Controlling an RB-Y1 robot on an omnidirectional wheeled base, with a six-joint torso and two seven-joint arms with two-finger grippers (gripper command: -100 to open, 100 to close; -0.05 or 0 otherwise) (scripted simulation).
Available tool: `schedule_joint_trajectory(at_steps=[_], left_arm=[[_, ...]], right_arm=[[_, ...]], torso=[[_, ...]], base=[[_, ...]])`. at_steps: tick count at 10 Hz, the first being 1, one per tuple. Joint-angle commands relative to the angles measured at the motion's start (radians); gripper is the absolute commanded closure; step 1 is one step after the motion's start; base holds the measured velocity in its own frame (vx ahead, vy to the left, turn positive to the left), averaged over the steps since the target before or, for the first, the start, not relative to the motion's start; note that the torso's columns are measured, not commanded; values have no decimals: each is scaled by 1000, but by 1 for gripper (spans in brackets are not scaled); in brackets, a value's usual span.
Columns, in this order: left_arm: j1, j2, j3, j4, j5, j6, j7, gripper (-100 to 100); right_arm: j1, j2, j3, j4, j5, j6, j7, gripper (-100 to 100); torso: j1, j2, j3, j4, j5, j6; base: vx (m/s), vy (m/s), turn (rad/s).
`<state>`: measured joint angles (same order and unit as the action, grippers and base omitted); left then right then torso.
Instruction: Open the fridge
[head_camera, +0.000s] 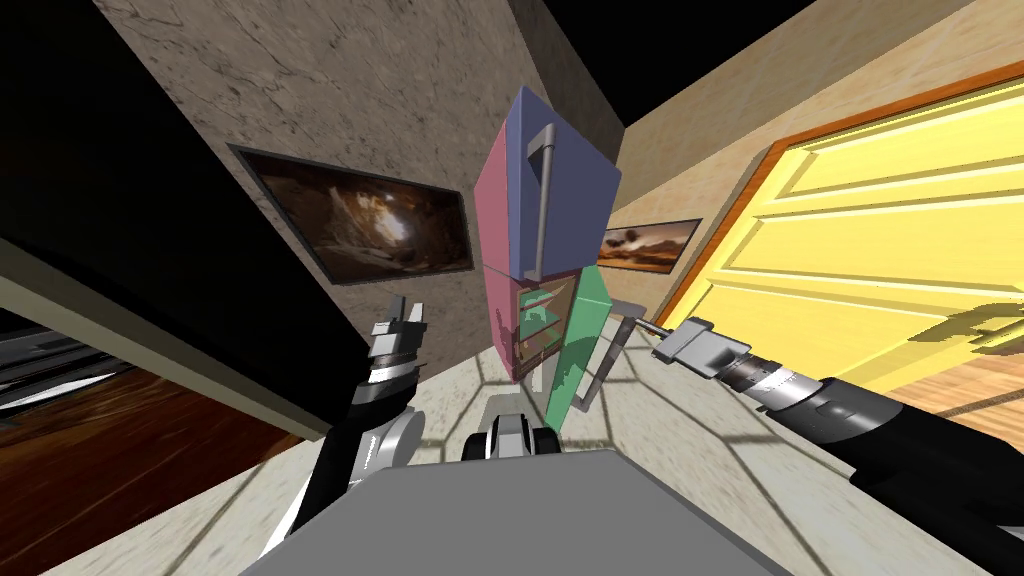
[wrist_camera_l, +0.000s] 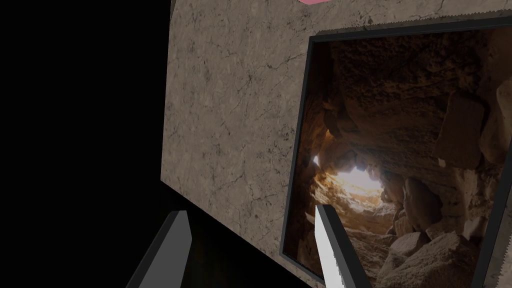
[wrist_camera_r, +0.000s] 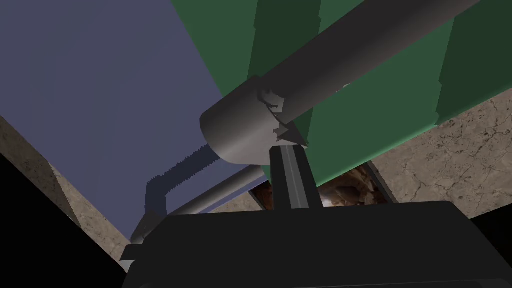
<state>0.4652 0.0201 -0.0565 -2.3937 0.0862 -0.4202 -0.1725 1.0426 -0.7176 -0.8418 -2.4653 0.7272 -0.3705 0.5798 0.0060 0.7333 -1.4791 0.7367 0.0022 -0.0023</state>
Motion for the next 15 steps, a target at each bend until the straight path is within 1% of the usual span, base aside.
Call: schedule_joint_trajectory(at_steps=[1, 2, 4, 7, 8, 10, 13, 15], left_arm=[[0, 0, 0, 0, 0, 0, 0, 0], [0, 0, 0, 0, 0, 0, 0, 0], [0, 0, 0, 0, 0, 0, 0, 0], [0, 0, 0, 0, 0, 0, 0, 0], [0, 0, 0, 0, 0, 0, 0, 0], [0, 0, 0, 0, 0, 0, 0, 0], [0, 0, 0, 0, 0, 0, 0, 0], [0, 0, 0, 0, 0, 0, 0, 0]], right_arm=[[10, 9, -17, 24, 8, 20, 4, -100], [12, 11, -21, 30, 9, 26, 5, -100], [22, 22, -39, 62, 18, 52, 8, -100], [35, 35, -61, 98, 28, 83, 12, -100], [39, 39, -68, 109, 30, 92, 14, -100], [46, 47, -80, 129, 36, 109, 16, -100], [61, 63, -107, 174, 48, 146, 21, -100], [71, 73, -123, 202, 55, 170, 24, -100]], torso=[[1, 0, 0, 0, 0, 2], [5, -3, -2, 0, 2, 2], [3, -9, -10, 0, 7, -6], [-7, -12, -12, -1, 4, -9], [-10, -12, -12, -2, 2, -7], [-2, -12, -12, -1, 6, -9], [1, -15, -15, -2, 9, -12], [4, -11, -12, -1, 10, -10]], base=[[62, 95, -126], [121, 158, -156], [116, 176, -114], [88, 103, -79], [70, 127, -83], [68, 129, -86], [110, 134, -96], [114, 169, -101]])
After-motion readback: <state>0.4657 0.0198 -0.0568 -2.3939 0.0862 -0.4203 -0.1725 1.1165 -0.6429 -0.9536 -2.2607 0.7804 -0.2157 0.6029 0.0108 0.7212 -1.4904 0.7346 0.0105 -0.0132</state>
